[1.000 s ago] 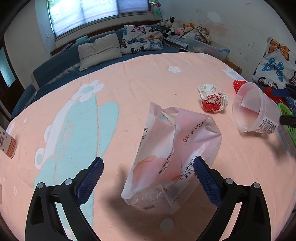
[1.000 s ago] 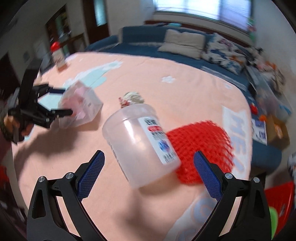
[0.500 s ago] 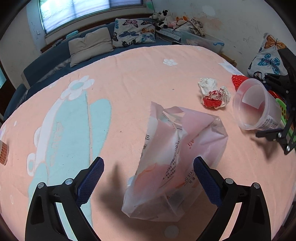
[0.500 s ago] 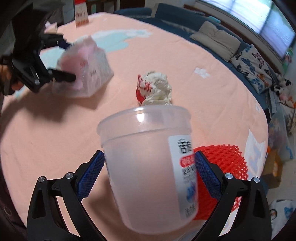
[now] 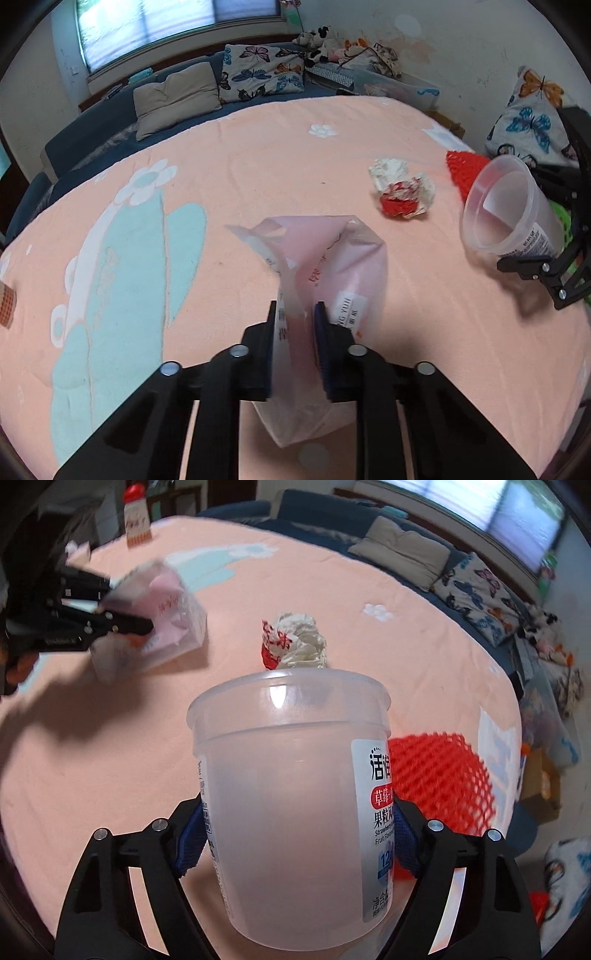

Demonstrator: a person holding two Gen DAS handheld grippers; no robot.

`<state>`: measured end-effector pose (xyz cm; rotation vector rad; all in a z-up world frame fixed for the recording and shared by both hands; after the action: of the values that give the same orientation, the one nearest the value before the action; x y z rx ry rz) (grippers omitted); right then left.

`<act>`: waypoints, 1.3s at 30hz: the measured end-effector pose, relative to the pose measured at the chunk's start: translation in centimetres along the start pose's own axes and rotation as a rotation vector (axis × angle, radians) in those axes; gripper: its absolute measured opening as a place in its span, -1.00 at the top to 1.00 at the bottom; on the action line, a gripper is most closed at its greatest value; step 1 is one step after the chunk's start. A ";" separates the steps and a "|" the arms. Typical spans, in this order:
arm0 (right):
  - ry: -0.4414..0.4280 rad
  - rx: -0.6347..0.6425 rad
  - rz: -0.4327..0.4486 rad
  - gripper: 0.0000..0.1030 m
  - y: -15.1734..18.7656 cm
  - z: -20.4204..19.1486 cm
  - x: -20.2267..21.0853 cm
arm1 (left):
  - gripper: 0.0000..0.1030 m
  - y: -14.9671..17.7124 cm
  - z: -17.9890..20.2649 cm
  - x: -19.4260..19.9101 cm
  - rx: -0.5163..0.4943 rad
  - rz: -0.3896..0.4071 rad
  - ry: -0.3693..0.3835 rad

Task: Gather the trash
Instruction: 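Drop the white cup into the green basket while the left gripper carries the pink bag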

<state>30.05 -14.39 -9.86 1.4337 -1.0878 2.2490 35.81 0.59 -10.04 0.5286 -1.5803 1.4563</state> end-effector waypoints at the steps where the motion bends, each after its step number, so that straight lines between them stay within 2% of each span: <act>1: -0.002 -0.019 0.013 -0.57 0.2 -0.2 0.6 | 0.73 0.2 0.1 0.3 0.000 0.007 -0.005; 4: -0.002 -0.061 0.039 -0.57 0.8 -0.7 2.1 | 0.81 0.8 0.6 1.3 -0.001 0.029 -0.018; 5: -0.001 -0.072 0.046 -0.57 0.9 -0.9 2.6 | 0.91 1.0 0.8 1.6 0.001 0.032 -0.017; 11: 0.024 -0.133 0.077 -0.57 2.2 -2.1 5.4 | 0.92 2.3 2.3 4.1 -0.011 0.063 -0.026; 20: 0.079 -0.188 0.111 -0.57 5.4 -4.0 9.3 | 0.92 4.3 6.1 8.2 -0.034 0.113 0.021; 30: 0.139 -0.309 0.124 -0.57 11.5 -3.0 12.4 | 0.92 5.8 12.4 10.9 -0.100 0.149 0.079; 39: 0.215 -0.451 0.129 -0.57 17.9 -0.4 15.3 | 0.92 6.1 18.3 11.2 -0.162 0.143 0.136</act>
<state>12.22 -28.96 -4.88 0.9425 -1.5226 2.0007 19.35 -12.52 -2.56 0.2221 -1.6370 1.4221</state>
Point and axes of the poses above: each gripper's, at about its wrist camera, not at the fingertips, and x roughly against the way its jaws point, z to its right, y to its underside, the point moved 4 cm from there along -x, roughly the way its jaws point, and after that the axes turned 12 degrees about x, right-handed, at the moved point
